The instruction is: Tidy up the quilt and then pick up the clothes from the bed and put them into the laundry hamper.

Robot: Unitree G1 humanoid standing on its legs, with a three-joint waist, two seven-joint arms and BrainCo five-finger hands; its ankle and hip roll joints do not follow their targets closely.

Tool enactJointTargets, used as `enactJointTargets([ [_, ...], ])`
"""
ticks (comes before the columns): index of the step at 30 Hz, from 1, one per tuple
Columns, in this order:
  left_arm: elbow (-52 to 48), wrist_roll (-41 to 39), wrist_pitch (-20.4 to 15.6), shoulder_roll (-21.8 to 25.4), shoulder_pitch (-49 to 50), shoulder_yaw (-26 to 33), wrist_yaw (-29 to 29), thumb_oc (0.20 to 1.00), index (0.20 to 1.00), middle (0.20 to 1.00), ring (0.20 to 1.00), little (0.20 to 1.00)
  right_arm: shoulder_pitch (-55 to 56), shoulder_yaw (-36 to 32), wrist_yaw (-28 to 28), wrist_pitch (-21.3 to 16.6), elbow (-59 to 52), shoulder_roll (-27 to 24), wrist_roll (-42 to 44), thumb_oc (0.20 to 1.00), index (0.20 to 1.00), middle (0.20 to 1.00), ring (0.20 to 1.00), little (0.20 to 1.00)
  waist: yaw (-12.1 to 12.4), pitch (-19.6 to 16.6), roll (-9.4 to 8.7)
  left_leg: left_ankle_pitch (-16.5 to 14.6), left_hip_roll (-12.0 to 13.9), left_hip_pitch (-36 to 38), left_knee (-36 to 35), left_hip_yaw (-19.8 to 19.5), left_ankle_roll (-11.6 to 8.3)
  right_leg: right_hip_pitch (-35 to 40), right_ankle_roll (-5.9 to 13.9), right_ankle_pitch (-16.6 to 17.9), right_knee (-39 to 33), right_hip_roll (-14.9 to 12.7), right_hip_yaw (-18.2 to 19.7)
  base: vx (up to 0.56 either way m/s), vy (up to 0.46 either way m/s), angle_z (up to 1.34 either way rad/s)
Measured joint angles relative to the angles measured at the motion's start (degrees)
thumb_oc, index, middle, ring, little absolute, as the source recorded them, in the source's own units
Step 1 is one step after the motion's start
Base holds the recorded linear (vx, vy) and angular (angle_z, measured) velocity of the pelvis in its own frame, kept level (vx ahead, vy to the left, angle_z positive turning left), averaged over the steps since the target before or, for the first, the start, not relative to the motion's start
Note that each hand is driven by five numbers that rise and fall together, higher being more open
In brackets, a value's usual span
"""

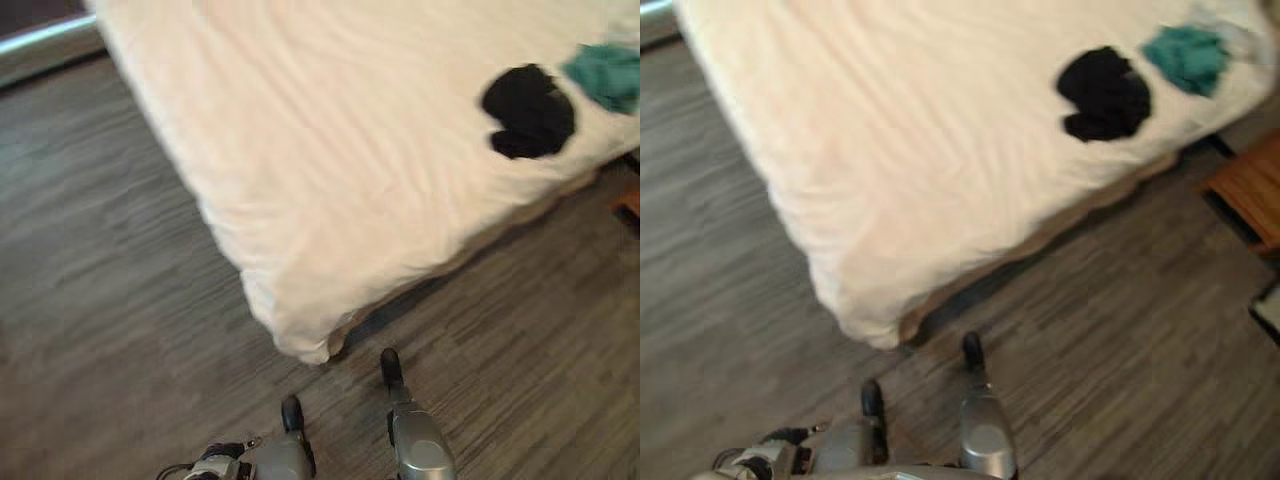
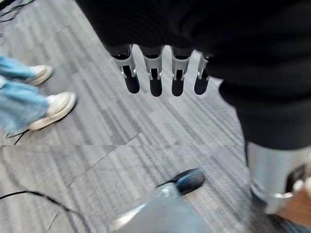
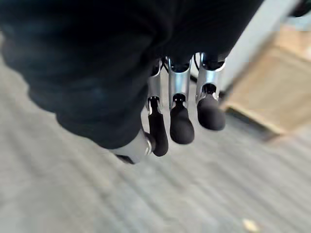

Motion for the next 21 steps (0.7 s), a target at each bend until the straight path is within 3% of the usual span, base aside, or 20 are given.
enactJointTargets([
  [1, 0.9, 0.5, -0.1, -0.2, 0.1, 0.6, 0.3, 1.0, 1.0, 1.0, 1.0, 1.0, 4.1, -0.2, 0.5, 2.0, 0.3, 0.5, 0.0, 1.0, 1.0, 1.0, 1.0, 1.0, -0.7, -3.1, 0.91, -0.6, 0.6, 2.3, -1.1, 0.2, -0.74, 2.2, -0.88, -0.7, -3.3, 1.4, 0.3, 0.14, 0.032, -0.87],
  [3, 1.5, 0.9, -0.4, -1.4, -0.1, 1.3, 0.4, 1.0, 1.0, 1.0, 1.0, 1.0, 5.0, -0.3, 1.9, 1.8, -0.3, 1.2, -0.8, 1.0, 1.0, 1.0, 1.0, 1.0, -2.4, -5.2, 2.06, -0.6, 0.6, 3.5, -1.7, 0.5, -0.89, 2.5, -0.8, -0.4, -5.2, 2.5, -0.1, 0.11, 0.011, -0.72],
  [4, 2.0, 1.8, -0.6, -2.2, 0.4, 2.9, 0.4, 1.0, 1.0, 1.0, 1.0, 1.0, 4.3, -0.3, 2.5, 1.3, -1.0, 2.0, -2.6, 1.0, 1.0, 1.0, 1.0, 1.0, -2.4, -5.8, 2.02, -0.3, 0.5, 5.5, -2.7, 2.1, -1.29, 2.3, -0.83, 2.5, -5.1, 2.9, -0.2, 0.05, -0.043, -1.14],
  [5, 2.2, 2.1, -0.6, -3.0, 1.8, 4.0, 0.3, 1.0, 1.0, 1.0, 1.0, 1.0, 2.9, 0.4, 3.6, 0.7, -2.2, 3.1, -4.3, 1.0, 1.0, 1.0, 1.0, 1.0, -1.6, -6.9, 2.06, -1.2, 0.6, 7.1, -2.9, 6.6, -0.79, 0.7, -2.13, 0.8, -5.1, 3.3, -1.7, 0.14, -0.075, -1.56],
  [6, 2.2, 2.2, -0.7, -3.4, 2.8, 4.6, 0.2, 1.0, 1.0, 1.0, 1.0, 1.0, 1.2, 1.1, 4.0, 0.1, -2.3, 3.5, -5.3, 1.0, 1.0, 1.0, 1.0, 1.0, -0.8, -7.6, 2.88, -1.4, 1.3, 7.9, -3.1, 9.7, -1.04, -0.4, -2.31, -1.2, -5.0, 2.8, -5.7, 0.14, -0.101, -2.14],
  [7, 2.7, 2.5, -0.8, -3.7, 4.2, 5.6, 0.2, 1.0, 1.0, 1.0, 1.0, 1.0, -2.2, 1.9, 4.6, -0.9, -2.5, 4.5, -6.4, 1.0, 1.0, 1.0, 1.0, 1.0, 0.3, -7.8, 4.52, -2.5, 3.9, 8.7, -2.5, 14.7, -1.6, -1.9, -3.04, -3.1, -3.6, 2.7, -13.6, 0.15, -0.119, -1.89],
  [8, 3.2, 2.7, -0.9, -3.7, 4.9, 6.4, 0.1, 1.0, 1.0, 1.0, 1.0, 1.0, -3.8, 1.9, 4.9, -1.5, -2.5, 5.2, -7.4, 1.0, 1.0, 1.0, 1.0, 1.0, 1.3, -7.6, 5.13, -2.6, 5.0, 9.6, -1.9, 17.6, -3.16, -3.2, -5.01, -4.3, -0.1, 1.8, -19.2, 0.13, -0.178, -2.09],
  [9, 3.9, 3.0, -0.9, -3.5, 6.7, 7.0, 0.1, 1.0, 1.0, 1.0, 1.0, 1.0, -4.4, 2.7, 5.2, -2.3, -3.5, 6.4, -7.5, 1.0, 1.0, 1.0, 1.0, 1.0, 2.0, -7.9, 4.71, -3.3, 5.4, 11.9, -0.5, 22.4, -3.28, -4.7, -6.86, -6.2, 7.8, -0.4, -24.8, 0.17, -0.176, -1.4],
  [11, 3.9, 5.6, -0.7, -3.8, 9.4, 6.1, 0.1, 1.0, 1.0, 1.0, 1.0, 1.0, -4.3, 4.4, 5.0, -3.3, -4.8, 6.7, -7.3, 1.0, 1.0, 1.0, 1.0, 1.0, 2.3, -8.2, 4.59, -5.6, 6.4, 14.3, 1.5, 26.2, -3.67, -5.8, -7.12, -6.7, 14.6, -2.0, -28.4, 0.18, -0.142, -1.27],
  [12, 3.6, 7.9, -0.3, -3.8, 11.4, 3.7, 0.3, 1.0, 1.0, 1.0, 1.0, 1.0, -4.3, 4.7, 4.6, -4.2, -5.9, 6.4, -7.3, 1.0, 1.0, 1.0, 1.0, 1.0, 2.0, -8.6, 3.89, -8.1, 6.6, 14.8, 4.6, 26.4, -2.27, -7.1, -8.41, -7.8, 17.9, -1.3, -26.9, 0.3, -0.131, -1.34],
  [13, 3.6, 9.0, 0.3, -5.4, 10.0, 2.8, 1.7, 1.0, 1.0, 1.0, 1.0, 1.0, -4.7, 4.6, 3.5, -4.8, -7.1, 5.5, -7.2, 1.0, 1.0, 1.0, 1.0, 1.0, 2.1, -8.3, 4.85, -7.9, 7.7, 11.7, 9.2, 20.6, 1.72, -7.9, -8.83, -7.3, 15.6, 0.7, -24.6, 0.37, -0.135, -1.09],
  [14, 3.5, 8.9, 0.9, -5.4, 8.8, 1.9, 2.1, 1.0, 1.0, 1.0, 1.0, 1.0, -4.8, 4.4, 3.3, -4.9, -7.1, 4.9, -7.2, 1.0, 1.0, 1.0, 1.0, 1.0, 1.7, -7.8, 5.69, -7.9, 8.5, 10.0, 13.0, 17.6, 1.53, -7.7, -8.97, -7.1, 14.6, 1.6, -23.4, 0.35, -0.071, -0.85],
  [16, 1.0, 8.4, 0.7, -6.3, 7.7, 0.9, 2.5, 1.0, 1.0, 1.0, 1.0, 1.0, -4.2, 4.2, 2.1, -4.2, -6.8, 2.7, -7.3, 1.0, 1.0, 1.0, 1.0, 1.0, 0.4, -7.0, 7.66, -7.6, 8.1, 9.6, 14.2, 13.5, 0.12, -6.7, -8.96, -7.1, 14.0, 2.4, -21.3, 0.27, -0.069, -0.45],
  [17, 0.6, 8.2, 0.7, -6.8, 6.8, 0.9, 2.7, 1.0, 1.0, 1.0, 1.0, 1.0, -4.2, 4.1, 1.6, -4.1, -6.8, 2.4, -7.4, 1.0, 1.0, 1.0, 1.0, 1.0, -0.3, -6.7, 8.71, -5.7, 7.8, 10.1, 14.8, 12.6, -1.11, -6.2, -8.72, -7.1, 13.3, 2.9, -21.3, 0.33, -0.151, -0.49],
  [18, -0.7, 6.5, 0.8, -7.9, 5.6, 0.8, 3.1, 1.0, 1.0, 1.0, 1.0, 1.0, -5.5, 4.0, 0.9, -3.7, -5.8, 1.7, -7.4, 1.0, 1.0, 1.0, 1.0, 1.0, 0.3, -7.0, 11.17, -3.2, 9.4, 8.3, 18.5, 9.7, -3.79, -4.9, -7.16, -8.0, 12.1, 4.2, -22.0, 0.22, -0.153, -0.61],
  [19, -1.2, 5.7, 0.4, -8.0, 5.1, -0.4, 3.5, 1.0, 1.0, 1.0, 1.0, 1.0, -6.3, 3.7, 0.8, -3.5, -5.0, 2.0, -7.3, 1.0, 1.0, 1.0, 1.0, 1.0, 1.1, -7.1, 12.09, -2.4, 10.2, 5.2, 23.5, 6.2, -3.81, -7.1, -10.16, -10.7, 20.2, 4.4, -20.8, 0.21, -0.09, -0.79],
  [20, -1.7, 4.9, -0.3, -7.1, 4.9, -2.0, 3.9, 1.0, 1.0, 1.0, 1.0, 1.0, -6.5, 3.5, 0.6, -3.2, -3.6, 2.6, -7.2, 1.0, 1.0, 1.0, 1.0, 1.0, 2.2, -7.1, 10.56, 0.2, 9.1, 1.4, 31.9, 1.6, -5.3, -8.4, -11.85, -13.9, 31.8, 3.0, -18.4, 0.33, 0.182, -0.79],
  [21, -2.0, 3.1, 0.6, -4.9, 5.3, 0.9, 4.0, 1.0, 1.0, 1.0, 1.0, 1.0, -7.5, 5.5, -1.8, -3.3, -2.3, 3.5, -7.2, 1.0, 1.0, 1.0, 1.0, 1.0, 1.9, -6.9, 6.78, 12.5, 2.9, -15.9, 55.0, -10.4, -6.11, -2.6, -11.71, -17.2, 20.6, 3.5, -12.3, 0.42, 0.271, -0.75],
])
